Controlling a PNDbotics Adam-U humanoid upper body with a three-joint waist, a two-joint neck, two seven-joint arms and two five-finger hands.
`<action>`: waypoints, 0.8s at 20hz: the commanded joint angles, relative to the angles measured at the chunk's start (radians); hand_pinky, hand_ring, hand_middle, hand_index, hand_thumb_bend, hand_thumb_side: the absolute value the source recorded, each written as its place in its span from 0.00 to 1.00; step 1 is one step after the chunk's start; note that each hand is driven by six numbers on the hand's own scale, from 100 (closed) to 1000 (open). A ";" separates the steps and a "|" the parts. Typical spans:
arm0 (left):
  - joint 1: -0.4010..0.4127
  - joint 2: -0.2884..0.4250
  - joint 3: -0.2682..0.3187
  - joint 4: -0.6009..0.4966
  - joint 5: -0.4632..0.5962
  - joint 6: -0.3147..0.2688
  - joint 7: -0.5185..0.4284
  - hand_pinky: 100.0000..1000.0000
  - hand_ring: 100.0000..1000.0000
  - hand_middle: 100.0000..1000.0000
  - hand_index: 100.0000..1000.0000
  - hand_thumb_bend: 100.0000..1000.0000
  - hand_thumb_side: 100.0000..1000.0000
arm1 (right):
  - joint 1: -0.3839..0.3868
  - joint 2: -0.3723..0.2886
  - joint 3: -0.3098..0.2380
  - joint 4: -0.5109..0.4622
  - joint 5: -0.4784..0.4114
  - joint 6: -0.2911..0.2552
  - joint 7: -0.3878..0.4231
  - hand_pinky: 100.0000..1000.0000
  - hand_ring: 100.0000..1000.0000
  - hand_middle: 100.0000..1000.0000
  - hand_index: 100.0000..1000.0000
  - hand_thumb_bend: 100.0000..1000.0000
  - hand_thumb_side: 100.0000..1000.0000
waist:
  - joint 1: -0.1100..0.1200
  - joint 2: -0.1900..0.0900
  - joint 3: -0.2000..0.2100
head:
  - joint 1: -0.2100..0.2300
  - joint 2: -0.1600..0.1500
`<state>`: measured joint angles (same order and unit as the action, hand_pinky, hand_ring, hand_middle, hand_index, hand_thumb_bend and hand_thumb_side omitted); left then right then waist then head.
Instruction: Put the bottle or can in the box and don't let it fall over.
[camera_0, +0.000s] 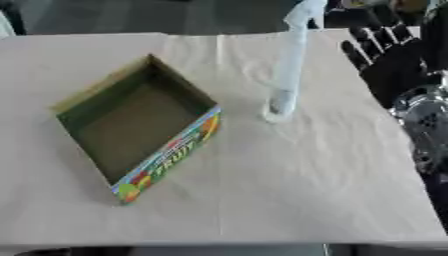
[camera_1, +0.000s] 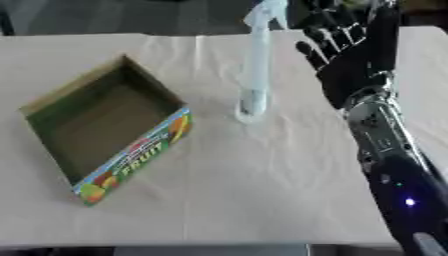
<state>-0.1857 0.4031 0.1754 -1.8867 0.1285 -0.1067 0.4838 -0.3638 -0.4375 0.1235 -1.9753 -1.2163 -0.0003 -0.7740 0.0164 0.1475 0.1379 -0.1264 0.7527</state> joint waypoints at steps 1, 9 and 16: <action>-0.010 0.024 0.006 -0.017 0.000 -0.001 -0.002 0.97 0.93 0.80 0.79 0.55 0.64 | -0.006 -0.014 -0.011 -0.025 0.001 0.000 -0.048 0.00 0.07 0.16 1.00 0.36 0.55 | 0.002 -0.017 0.001 | 0.000 -0.009; -0.011 0.025 0.005 -0.017 0.000 -0.001 -0.002 0.97 0.93 0.80 0.79 0.55 0.64 | 0.010 0.009 -0.006 -0.025 -0.031 -0.006 -0.112 0.00 0.00 0.00 1.00 0.35 0.60 | 0.002 -0.018 -0.001 | 0.007 -0.006; -0.014 0.027 0.004 -0.018 0.001 -0.001 -0.002 0.97 0.93 0.80 0.79 0.55 0.64 | 0.026 0.028 0.016 -0.023 -0.101 -0.008 -0.132 0.00 0.00 0.00 1.00 0.25 0.87 | 0.002 -0.020 0.000 | 0.009 -0.005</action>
<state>-0.1867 0.4031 0.1753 -1.8867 0.1285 -0.1067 0.4838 -0.3319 -0.4052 0.1389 -1.9754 -1.3034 -0.0081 -0.9004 0.0163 0.1453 0.1370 -0.1202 0.7528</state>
